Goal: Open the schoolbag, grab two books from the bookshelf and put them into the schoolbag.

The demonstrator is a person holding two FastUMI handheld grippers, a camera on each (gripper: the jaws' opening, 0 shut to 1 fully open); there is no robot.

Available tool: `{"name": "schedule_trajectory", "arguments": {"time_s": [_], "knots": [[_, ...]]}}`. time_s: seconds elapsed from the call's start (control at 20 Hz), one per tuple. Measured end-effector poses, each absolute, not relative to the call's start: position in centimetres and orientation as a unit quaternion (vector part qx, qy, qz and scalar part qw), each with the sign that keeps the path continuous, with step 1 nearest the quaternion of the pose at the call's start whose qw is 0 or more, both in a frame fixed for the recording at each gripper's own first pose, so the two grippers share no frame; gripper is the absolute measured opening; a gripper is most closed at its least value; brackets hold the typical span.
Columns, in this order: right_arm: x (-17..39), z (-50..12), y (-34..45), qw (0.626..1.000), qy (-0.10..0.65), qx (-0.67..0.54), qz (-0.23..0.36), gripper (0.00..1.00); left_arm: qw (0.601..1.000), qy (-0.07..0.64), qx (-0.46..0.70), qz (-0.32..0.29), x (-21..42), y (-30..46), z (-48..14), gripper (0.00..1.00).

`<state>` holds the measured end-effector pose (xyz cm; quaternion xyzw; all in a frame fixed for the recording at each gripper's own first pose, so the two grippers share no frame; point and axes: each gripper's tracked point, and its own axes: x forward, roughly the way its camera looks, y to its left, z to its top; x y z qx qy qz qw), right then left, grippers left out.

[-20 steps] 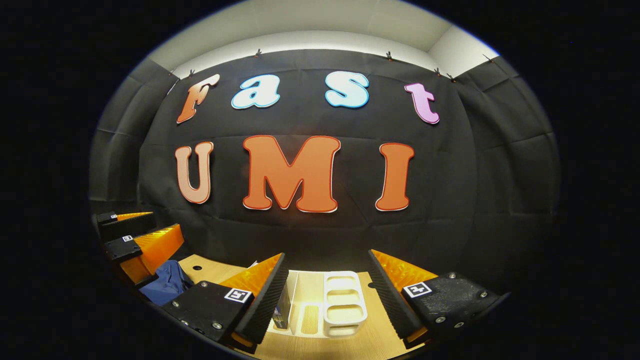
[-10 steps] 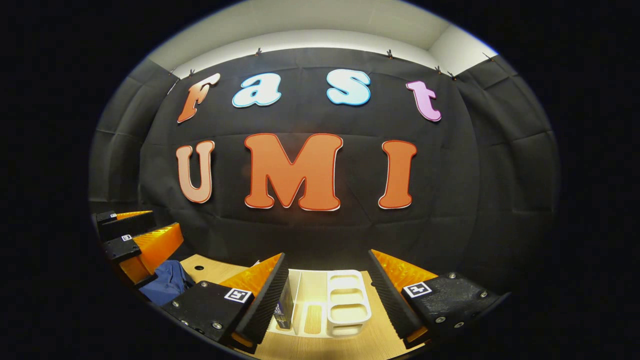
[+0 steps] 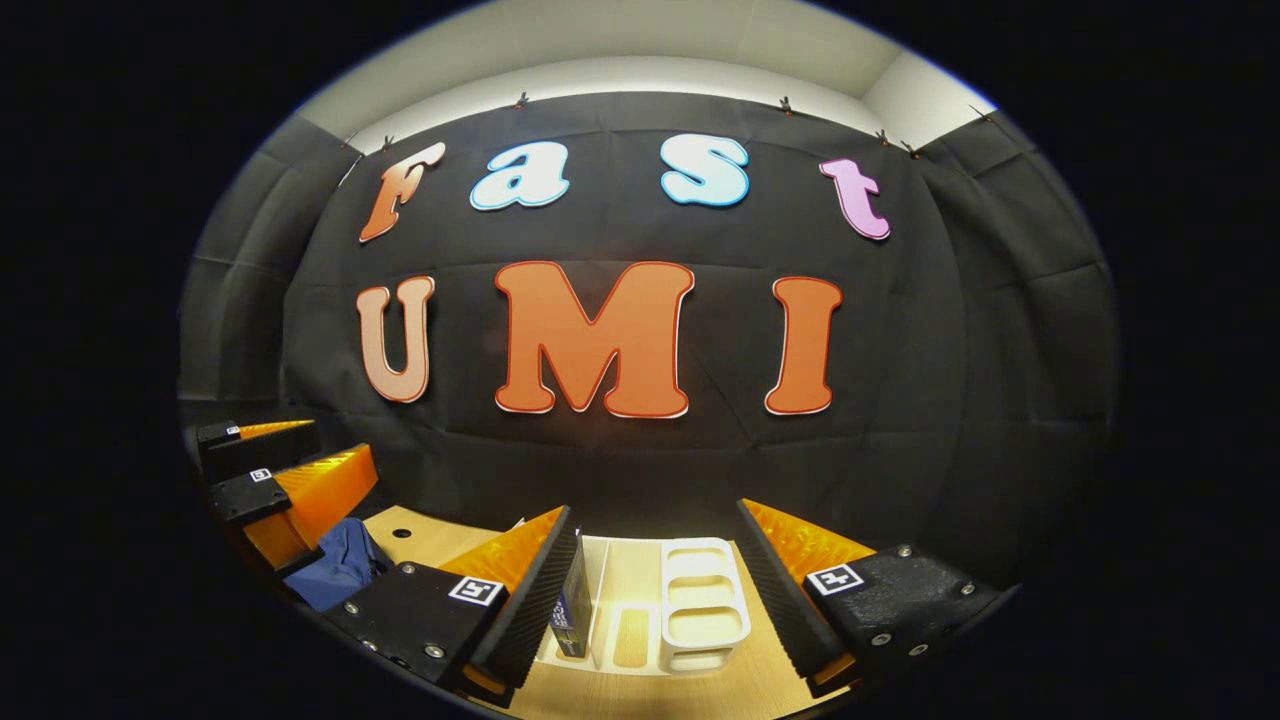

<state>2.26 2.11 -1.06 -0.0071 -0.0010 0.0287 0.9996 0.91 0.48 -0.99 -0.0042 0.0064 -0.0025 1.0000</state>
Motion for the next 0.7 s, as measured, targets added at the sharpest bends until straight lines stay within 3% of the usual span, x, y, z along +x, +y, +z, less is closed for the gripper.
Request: {"name": "schedule_trajectory", "arguments": {"time_s": [0.7], "knots": [[3.9,-2.0,2.8,0.999,0.006,-0.009,0.038,0.94,1.000,0.017,-0.005,0.011,1.9,1.6,-2.1,0.94]]}}
